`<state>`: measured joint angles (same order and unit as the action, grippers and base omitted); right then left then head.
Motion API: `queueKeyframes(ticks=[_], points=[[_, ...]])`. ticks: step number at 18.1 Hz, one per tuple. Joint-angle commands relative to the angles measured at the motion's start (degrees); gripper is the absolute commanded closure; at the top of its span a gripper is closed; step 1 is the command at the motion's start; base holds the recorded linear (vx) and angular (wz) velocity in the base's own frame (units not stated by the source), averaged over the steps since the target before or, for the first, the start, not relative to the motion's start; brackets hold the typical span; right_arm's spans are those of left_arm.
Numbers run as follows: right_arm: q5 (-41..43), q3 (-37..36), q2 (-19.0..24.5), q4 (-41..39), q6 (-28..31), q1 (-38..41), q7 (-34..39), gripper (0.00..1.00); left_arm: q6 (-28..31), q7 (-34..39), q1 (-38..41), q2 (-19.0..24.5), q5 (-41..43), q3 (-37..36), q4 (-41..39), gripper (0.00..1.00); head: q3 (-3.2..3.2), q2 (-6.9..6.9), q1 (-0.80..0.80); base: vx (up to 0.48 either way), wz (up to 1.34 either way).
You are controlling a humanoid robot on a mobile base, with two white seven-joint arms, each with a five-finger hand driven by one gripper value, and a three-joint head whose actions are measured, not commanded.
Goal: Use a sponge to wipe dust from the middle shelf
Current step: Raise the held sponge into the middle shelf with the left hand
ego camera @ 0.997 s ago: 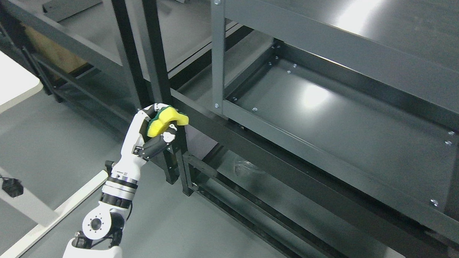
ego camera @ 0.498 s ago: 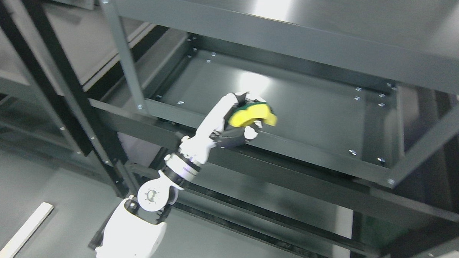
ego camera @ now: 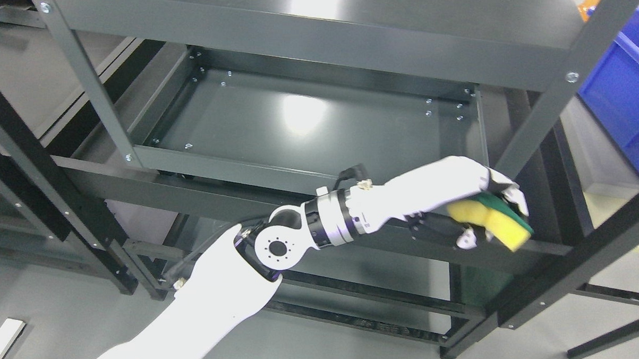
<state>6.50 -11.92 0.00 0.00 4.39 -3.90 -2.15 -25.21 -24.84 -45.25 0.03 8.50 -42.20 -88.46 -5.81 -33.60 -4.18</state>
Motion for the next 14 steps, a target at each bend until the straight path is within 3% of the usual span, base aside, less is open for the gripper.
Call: queueKeyframes(ticks=[1,5,10,14], points=[[0.0,0.1,-1.0,-1.0,0.0,0.0,0.0,0.00,-11.3,-4.5,-9.8,3.2,13.3,-4.7,-2.4,0.99,0.00,0.00,0.00,-0.026,-0.20],[0.0,0.0,-1.0,-1.0,0.0,0.0,0.0,0.00,-19.8,-5.3,-16.2,9.5,16.9,6.6,-6.0,1.00,0.00,0.00,0.00,-0.027,-0.20],[0.0,0.0,-1.0,-1.0,0.0,0.0,0.0,0.00,-19.8,-9.9,-16.5,17.2,17.3,22.7,-9.2,1.00,0.00,0.01,0.00,-0.014,-0.09],[0.0,0.0,-1.0,-1.0,0.0,0.0,0.0,0.00,-19.8,-9.0,-15.1,22.1,15.2,27.9,-11.8,1.00,0.00,0.01,0.00,0.000,0.00]])
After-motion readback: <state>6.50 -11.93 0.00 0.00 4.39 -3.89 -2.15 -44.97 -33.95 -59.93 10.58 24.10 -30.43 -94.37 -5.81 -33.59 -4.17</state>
